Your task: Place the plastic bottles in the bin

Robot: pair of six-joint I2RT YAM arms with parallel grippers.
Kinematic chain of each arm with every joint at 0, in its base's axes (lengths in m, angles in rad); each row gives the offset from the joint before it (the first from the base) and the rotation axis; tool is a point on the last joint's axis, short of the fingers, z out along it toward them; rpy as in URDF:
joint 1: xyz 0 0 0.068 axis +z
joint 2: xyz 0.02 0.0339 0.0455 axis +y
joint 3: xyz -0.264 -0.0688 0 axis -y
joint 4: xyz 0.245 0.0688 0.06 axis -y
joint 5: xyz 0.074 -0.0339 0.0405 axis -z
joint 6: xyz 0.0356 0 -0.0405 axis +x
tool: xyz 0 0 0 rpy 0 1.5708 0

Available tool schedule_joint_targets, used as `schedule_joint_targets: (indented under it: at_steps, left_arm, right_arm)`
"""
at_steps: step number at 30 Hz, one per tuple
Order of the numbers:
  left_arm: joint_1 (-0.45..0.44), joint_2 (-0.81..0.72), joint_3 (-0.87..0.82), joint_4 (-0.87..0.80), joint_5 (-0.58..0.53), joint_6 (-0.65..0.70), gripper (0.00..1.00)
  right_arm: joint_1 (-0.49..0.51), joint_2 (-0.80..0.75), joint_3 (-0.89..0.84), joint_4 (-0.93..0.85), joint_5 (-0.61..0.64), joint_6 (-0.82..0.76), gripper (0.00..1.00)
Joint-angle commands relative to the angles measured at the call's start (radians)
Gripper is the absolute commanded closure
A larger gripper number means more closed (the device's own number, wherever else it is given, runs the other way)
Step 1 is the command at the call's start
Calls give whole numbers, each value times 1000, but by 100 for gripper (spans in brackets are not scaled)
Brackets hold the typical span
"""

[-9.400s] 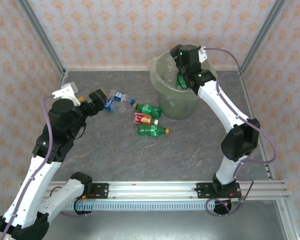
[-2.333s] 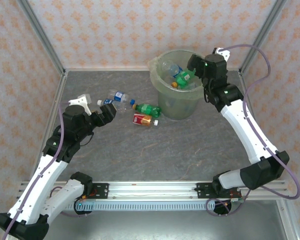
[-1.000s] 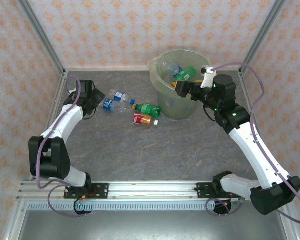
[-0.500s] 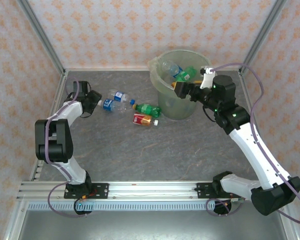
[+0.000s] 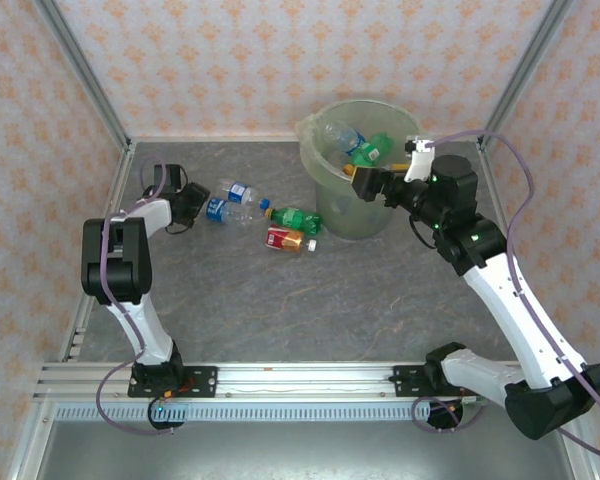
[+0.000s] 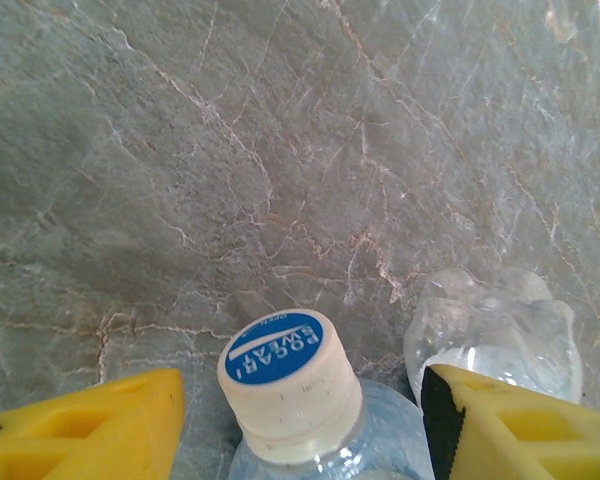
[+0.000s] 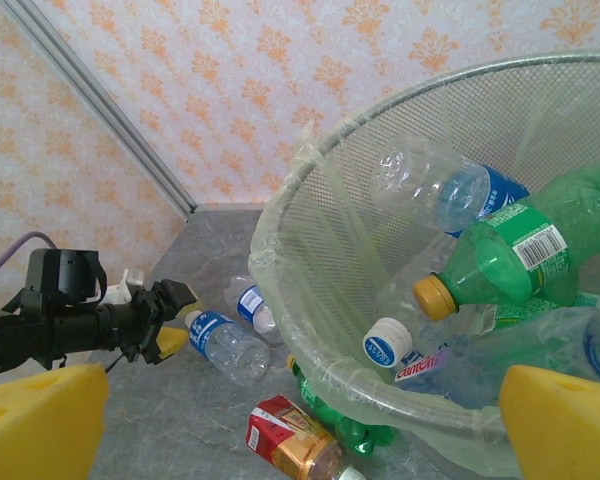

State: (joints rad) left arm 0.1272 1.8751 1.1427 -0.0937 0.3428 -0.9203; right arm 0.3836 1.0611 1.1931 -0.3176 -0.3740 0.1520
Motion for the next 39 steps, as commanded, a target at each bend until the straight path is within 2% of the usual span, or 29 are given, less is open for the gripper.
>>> schedule_joint_targets:
  at_steps: [1, 5, 6, 9, 11, 14, 17, 21, 24, 39]
  left_arm:
    - [11, 27, 22, 33, 21, -15, 35]
    - [11, 62, 14, 58, 27, -29, 36]
    - [11, 64, 12, 64, 31, -32, 40]
    - [11, 66, 11, 76, 35, -41, 43]
    - [11, 63, 6, 86, 37, -52, 53]
    - [11, 47, -18, 119, 54, -77, 54]
    - [11, 39, -29, 135, 67, -87, 66]
    - [11, 2, -28, 120, 61, -78, 67]
    - [11, -22, -43, 115, 61, -73, 75]
    - [8, -281, -106, 129, 65, -92, 75]
  right_arm:
    - [5, -16, 14, -22, 11, -18, 0]
    - [6, -24, 14, -35, 9, -20, 0]
    - [5, -28, 12, -37, 9, -21, 0]
    - [5, -40, 1, -36, 18, -22, 1]
    - [5, -45, -6, -36, 17, -22, 0]
    - [5, -49, -18, -28, 19, -20, 0]
    - [5, -50, -27, -21, 16, -18, 0]
    - [5, -49, -32, -18, 14, -15, 0]
    - [6, -50, -34, -18, 15, -15, 0]
    - [5, -29, -7, -22, 16, -2, 0]
